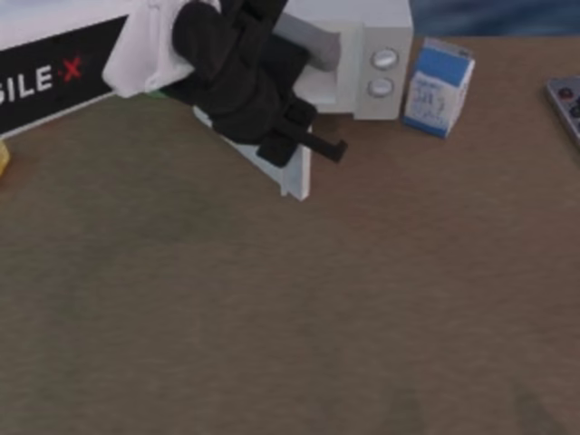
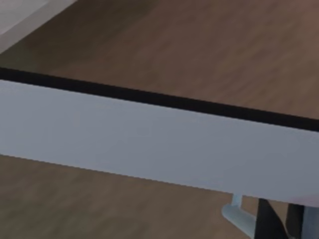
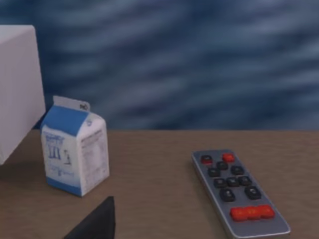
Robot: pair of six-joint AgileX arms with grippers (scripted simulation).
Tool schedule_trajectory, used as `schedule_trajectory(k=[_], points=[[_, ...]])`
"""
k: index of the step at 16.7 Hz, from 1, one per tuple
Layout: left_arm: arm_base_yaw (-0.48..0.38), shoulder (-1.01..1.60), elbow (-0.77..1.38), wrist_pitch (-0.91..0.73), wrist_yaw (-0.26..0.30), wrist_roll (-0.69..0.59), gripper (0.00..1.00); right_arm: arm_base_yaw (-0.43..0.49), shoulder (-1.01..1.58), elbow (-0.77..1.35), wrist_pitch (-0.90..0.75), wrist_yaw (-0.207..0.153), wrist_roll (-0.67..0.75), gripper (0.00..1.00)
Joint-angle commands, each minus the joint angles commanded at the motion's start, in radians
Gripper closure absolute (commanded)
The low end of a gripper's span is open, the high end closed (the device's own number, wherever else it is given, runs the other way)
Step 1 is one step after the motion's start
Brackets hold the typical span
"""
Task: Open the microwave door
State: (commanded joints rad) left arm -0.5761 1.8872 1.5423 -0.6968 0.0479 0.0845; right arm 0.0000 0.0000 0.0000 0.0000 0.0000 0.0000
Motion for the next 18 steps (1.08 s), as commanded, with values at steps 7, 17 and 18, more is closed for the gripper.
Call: schedule_trajectory(k=[7,17,18], points=[[0.036,-0.043,-0.053,0.003,0.062,0.106,1.0,0.0,0.0,0.0,0.0,0.0,0.0,0.0],[0.054,-0.062,-0.079,0.002,0.089,0.156,1.0,0.0,0.0,0.0,0.0,0.0,0.0,0.0],[0.054,-0.062,-0.079,0.002,0.089,0.156,1.0,0.0,0.0,0.0,0.0,0.0,0.0,0.0]])
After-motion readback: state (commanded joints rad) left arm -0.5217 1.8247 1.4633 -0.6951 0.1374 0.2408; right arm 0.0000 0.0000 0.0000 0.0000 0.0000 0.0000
